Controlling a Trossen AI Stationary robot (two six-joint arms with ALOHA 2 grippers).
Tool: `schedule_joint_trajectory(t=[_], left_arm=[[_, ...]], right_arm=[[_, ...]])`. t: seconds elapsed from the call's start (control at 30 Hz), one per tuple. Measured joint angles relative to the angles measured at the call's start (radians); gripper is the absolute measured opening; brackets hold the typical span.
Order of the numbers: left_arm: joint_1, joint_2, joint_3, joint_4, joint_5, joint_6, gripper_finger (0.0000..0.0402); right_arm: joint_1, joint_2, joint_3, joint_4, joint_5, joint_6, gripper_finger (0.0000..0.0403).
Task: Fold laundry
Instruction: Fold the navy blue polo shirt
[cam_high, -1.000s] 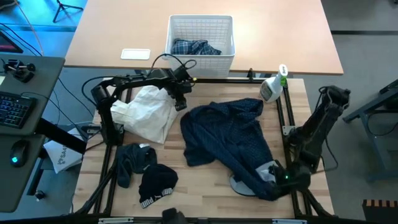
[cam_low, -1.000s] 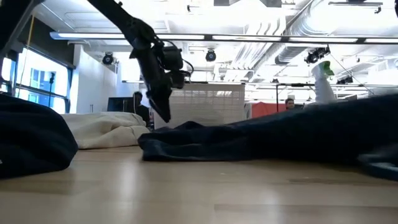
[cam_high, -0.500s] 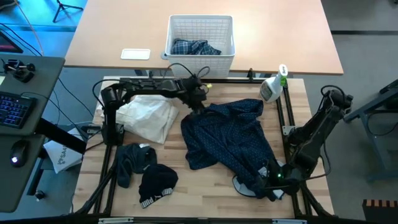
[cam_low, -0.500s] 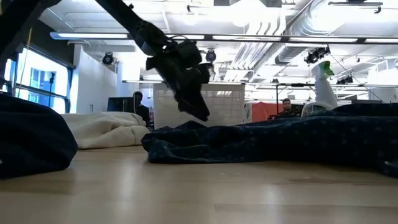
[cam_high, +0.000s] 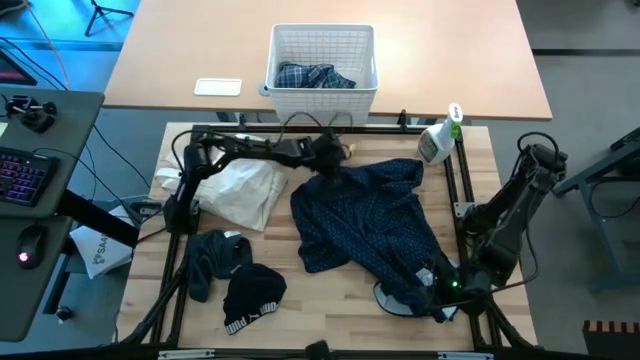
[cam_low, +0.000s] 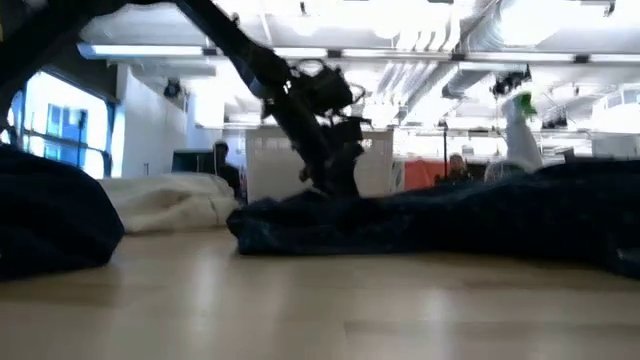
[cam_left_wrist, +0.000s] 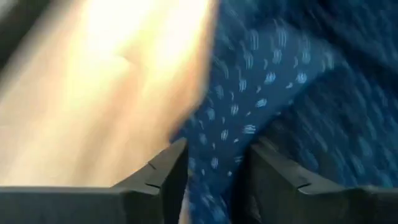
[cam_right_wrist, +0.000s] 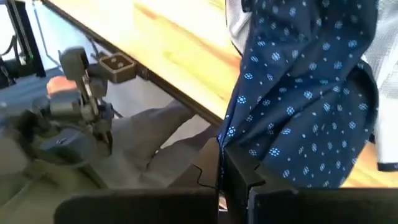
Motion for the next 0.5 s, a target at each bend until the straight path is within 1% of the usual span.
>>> schedule_joint_trajectory(t=[0.1,0.2,0.27,0.3,0.37,0.43,0.5], left_arm=[[0.031,0.002,0.062,0.007,0.020,-0.128,0.0104],[0.046,0.000,0.066,0.019,0.037,-0.252,0.0056],[0.054,-0.003,0.063,0.011,0.037,-0.287,0.0027],[0.060,-0.013,0.062,0.000,0.038,-0.286,0.0015],[0.073,-0.050,0.067,-0.021,0.040,-0.270,0.0004],[0.087,-0.098,0.070,-0.069,0.048,-0.209,0.0008],[0.095,-0.145,0.070,-0.136,0.070,-0.089,0.0019]], right_arm=[[0.019,0.000,0.025,-0.017,-0.001,0.001,0.0000],[0.036,0.000,0.049,-0.046,-0.001,0.017,0.0000],[0.044,0.000,0.062,-0.054,0.001,0.018,0.0000],[0.046,0.000,0.067,-0.055,0.005,0.018,0.0000],[0.051,0.000,0.072,-0.057,0.019,0.016,0.0000],[0.055,0.000,0.073,-0.057,0.038,0.016,0.0000],[0.055,0.000,0.073,-0.058,0.072,0.016,0.0000]])
